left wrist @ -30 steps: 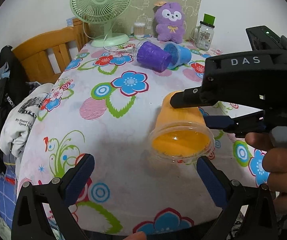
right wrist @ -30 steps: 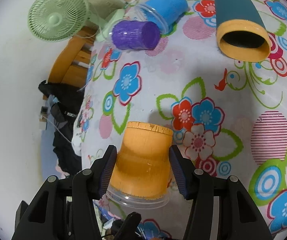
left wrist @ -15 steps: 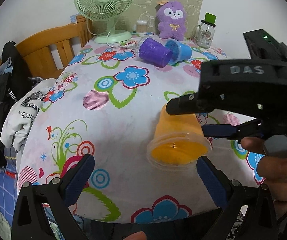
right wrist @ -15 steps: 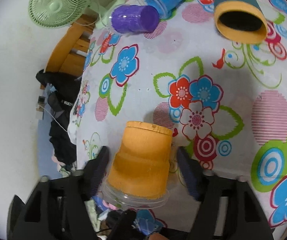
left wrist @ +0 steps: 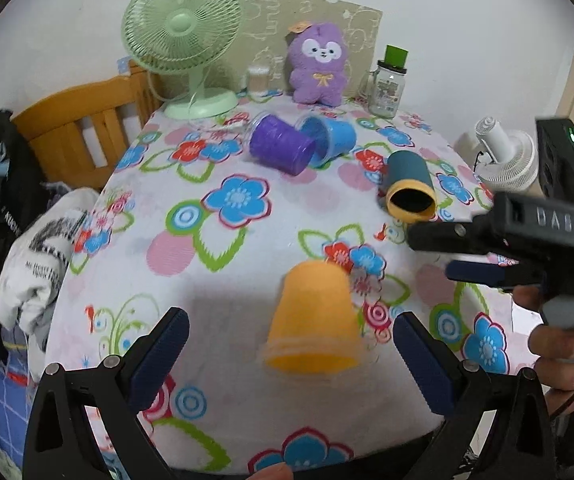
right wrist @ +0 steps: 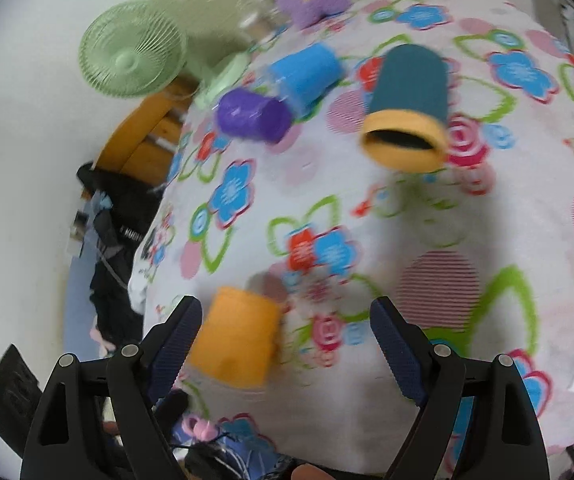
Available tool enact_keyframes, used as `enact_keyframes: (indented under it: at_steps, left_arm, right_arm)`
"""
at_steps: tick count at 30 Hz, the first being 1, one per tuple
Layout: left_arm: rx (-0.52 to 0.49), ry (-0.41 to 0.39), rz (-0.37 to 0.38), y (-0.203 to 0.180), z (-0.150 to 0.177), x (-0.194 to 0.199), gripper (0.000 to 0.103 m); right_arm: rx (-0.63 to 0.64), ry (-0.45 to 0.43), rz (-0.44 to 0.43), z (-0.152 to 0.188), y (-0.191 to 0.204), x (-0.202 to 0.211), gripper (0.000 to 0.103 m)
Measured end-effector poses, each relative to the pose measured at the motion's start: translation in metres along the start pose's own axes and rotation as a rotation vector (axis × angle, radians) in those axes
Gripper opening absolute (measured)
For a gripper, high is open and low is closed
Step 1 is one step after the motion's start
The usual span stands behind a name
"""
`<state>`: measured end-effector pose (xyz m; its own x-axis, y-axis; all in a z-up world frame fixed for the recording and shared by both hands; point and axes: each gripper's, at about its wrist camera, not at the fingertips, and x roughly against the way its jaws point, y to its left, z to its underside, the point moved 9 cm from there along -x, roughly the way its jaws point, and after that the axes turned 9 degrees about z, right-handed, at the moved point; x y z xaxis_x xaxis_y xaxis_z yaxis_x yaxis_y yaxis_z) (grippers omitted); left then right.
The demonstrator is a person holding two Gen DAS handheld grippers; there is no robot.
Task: Flip cup upside down
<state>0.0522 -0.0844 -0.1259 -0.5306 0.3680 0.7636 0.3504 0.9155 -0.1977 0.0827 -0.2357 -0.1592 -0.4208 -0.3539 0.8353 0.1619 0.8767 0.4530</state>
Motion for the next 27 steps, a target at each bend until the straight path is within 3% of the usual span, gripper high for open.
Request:
enact_keyframes:
  at_steps: [6,11,16,21,27]
  left_arm:
    - [-0.105,0.084,-0.004,-0.009,-0.021,-0.029,0.103]
    - [-0.157,0.219,0.017,-0.015,-0.022,-0.064,0.103]
    - [-0.206,0.363,-0.026,-0.012,-0.010,-0.095,0.103]
    - [-0.192,0.396,-0.031,-0.008,-0.009,-0.107,0.102]
    - [-0.132,0.469,-0.008,-0.003,0.000,-0.115,0.067]
  right_arm:
    - [-0.055,-0.029,0.040,-0.005,-0.038,0.006,0.088]
    - [-0.090,-0.035,0.048,-0.004,-0.056,0.006,0.088]
    - [-0.112,-0.043,0.040,-0.007,-0.065,0.007,0.088]
    - [-0.107,-0.049,0.039,-0.009,-0.067,0.007,0.088]
    - [-0.105,-0.039,0.026,-0.008,-0.064,0.003,0.088]
